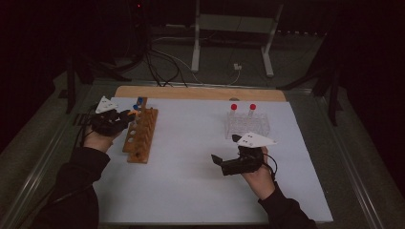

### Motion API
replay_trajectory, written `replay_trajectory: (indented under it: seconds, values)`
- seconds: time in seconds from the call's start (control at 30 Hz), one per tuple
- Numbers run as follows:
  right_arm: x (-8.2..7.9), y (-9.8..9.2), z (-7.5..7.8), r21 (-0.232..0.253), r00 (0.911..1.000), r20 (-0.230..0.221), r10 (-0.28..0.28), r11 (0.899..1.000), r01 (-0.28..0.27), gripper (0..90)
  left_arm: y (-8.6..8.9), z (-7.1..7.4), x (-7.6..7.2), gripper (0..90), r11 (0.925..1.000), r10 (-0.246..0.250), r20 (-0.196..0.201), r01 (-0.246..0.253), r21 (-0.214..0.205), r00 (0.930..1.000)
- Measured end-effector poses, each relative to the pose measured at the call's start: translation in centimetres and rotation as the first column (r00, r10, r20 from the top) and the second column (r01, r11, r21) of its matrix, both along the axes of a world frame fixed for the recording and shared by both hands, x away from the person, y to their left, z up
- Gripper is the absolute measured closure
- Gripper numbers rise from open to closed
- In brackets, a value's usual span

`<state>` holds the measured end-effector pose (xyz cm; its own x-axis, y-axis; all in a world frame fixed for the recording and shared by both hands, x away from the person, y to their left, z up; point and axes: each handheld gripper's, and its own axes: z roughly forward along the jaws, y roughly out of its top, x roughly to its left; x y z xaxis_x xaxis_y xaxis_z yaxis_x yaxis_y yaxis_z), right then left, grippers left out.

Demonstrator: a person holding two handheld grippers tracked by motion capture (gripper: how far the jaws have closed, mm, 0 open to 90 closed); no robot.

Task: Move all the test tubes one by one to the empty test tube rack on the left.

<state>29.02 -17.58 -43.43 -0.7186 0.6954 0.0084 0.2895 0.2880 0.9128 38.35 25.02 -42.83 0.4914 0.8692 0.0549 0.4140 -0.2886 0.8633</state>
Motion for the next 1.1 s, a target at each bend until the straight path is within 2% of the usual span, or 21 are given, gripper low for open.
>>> replay_trajectory:
  seconds: [0.17, 0.27, 0.37, 0.43, 0.47, 0.6, 0.67, 0.73, 0.8, 0.87, 0.93, 0.97, 1.1]
  values:
    - [0.0, -0.1, 0.0, -0.002, 1.0, 0.001, -0.004, 1.0, 0.004, 0.0, 0.0, -1.0, 0.1, 71.8, 1.0, 0.007, -0.017, -0.007, -0.006, 0.9998]
    - [0.1, -0.2, 0.1, 0.0, 1.0, 0.0, -0.004, 1.0, 0.004, 0.0, 0.0, -1.4, 0.0, 71.6, 0.9999, 0.008, -0.028, -0.008, 0.011, 0.9996]
    - [0.1, -0.3, 0.2, 0.002, 1.0, 0.003, -0.003, 1.0, 0.003, 0.0, 0.1, -1.4, -0.1, 71.4, 0.9999, 0.011, -0.029, -0.011, 0.004, 0.9995]
    - [0.2, -0.4, 0.4, 0.002, 1.0, 0.007, -0.004, 1.0, 0.003, 0.0, -0.1, -1.3, -0.1, 70.0, 0.9998, 0.005, -0.035, -0.004, 0.018, 0.9994]
    - [0.3, -0.5, 0.5, 0.005, 0.9999, 0.009, -0.006, 1.0, 0.006, 0.0, -0.2, -1.3, -0.3, 64.4, 0.9995, 0.009, -0.026, -0.008, 0.029, 0.9996]
    - [0.9, -1.3, 1.3, 0.013, 0.999, 0.032, -0.031, 0.999, 0.031, 0.0, -0.5, -0.6, -1.4, 32.5, 0.9994, 0.014, 0.009, -0.014, 0.032, 0.9999]
    - [1.6, -2.0, 1.7, 0.023, 0.9981, 0.036, -0.05, 0.999, 0.049, 0.0, -0.5, -0.2, -2.2, 19.8, 1.0, -0.002, 0.019, 0.002, 0.008, 0.9998]
    - [2.8, -2.8, 1.9, 0.03, 0.9976, 0.027, -0.064, 0.998, 0.063, 0.0, -0.7, 0.2, -3.2, 14.2, 0.9987, -0.041, 0.04, 0.042, -0.029, 0.9984]
    - [3.9, -3.6, 2.0, 0.021, 0.9954, 0.029, -0.092, 0.996, 0.091, 0.0, -1.0, 0.4, -4.2, 7.6, 0.9938, -0.09, 0.045, 0.093, -0.06, 0.9949]
    - [5.2, -4.3, 1.9, 0.015, 0.9927, 0.016, -0.12, 0.993, 0.119, 0.0, -1.6, 0.5, -5.2, 2.2, 0.9883, -0.132, 0.061, 0.136, -0.07, 0.9894]
    - [6.5, -4.9, 1.7, -0.006, 0.9866, 0.019, -0.162, 0.987, 0.162, 0.9, -2.2, 0.3, -6.0, 1.0, 0.9805, -0.171, 0.075, 0.177, -0.085, 0.9824]
    - [7.2, -5.3, 1.6, -0.006, 0.9836, 0.007, -0.18, 0.984, 0.18, 4.2, -2.5, 0.3, -6.4, 1.0, 0.9768, -0.188, 0.078, 0.195, -0.09, 0.9791]
    - [9.5, -6.7, 0.6, -0.026, 0.9593, -0.012, -0.282, 0.959, 0.282, 10.9, -3.7, -0.3, -7.5, 1.0, 0.9618, -0.246, 0.09, 0.254, -0.101, 0.9651]
